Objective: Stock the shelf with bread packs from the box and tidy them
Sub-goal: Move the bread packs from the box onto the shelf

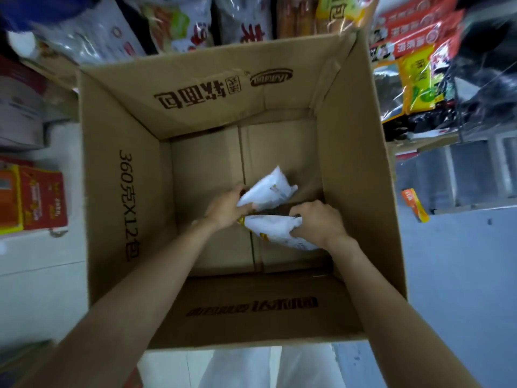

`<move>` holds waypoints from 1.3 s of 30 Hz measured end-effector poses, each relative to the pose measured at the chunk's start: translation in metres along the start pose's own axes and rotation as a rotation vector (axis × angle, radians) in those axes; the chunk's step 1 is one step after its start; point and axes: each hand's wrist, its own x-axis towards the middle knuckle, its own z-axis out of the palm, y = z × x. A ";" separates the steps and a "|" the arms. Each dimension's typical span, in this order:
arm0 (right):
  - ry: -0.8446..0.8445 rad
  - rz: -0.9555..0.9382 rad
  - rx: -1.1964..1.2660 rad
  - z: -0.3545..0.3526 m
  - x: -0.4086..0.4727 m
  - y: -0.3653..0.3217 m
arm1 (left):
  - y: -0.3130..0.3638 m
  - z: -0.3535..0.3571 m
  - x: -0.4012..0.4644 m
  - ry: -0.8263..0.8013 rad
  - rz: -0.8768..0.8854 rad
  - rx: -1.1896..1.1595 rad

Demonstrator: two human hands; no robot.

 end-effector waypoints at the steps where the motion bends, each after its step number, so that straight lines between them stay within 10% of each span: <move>1: 0.064 0.006 0.047 -0.010 -0.007 -0.002 | 0.000 -0.015 -0.011 0.099 -0.045 -0.034; 11: 0.618 -0.171 0.473 -0.165 -0.100 -0.049 | 0.056 -0.155 -0.128 0.557 0.010 -0.566; 22: 0.783 -0.339 0.754 -0.313 -0.135 -0.086 | 0.131 -0.240 -0.183 0.801 0.187 -0.954; 39: 0.993 -0.273 0.698 -0.374 -0.115 -0.108 | 0.201 -0.342 -0.046 0.847 0.438 -0.548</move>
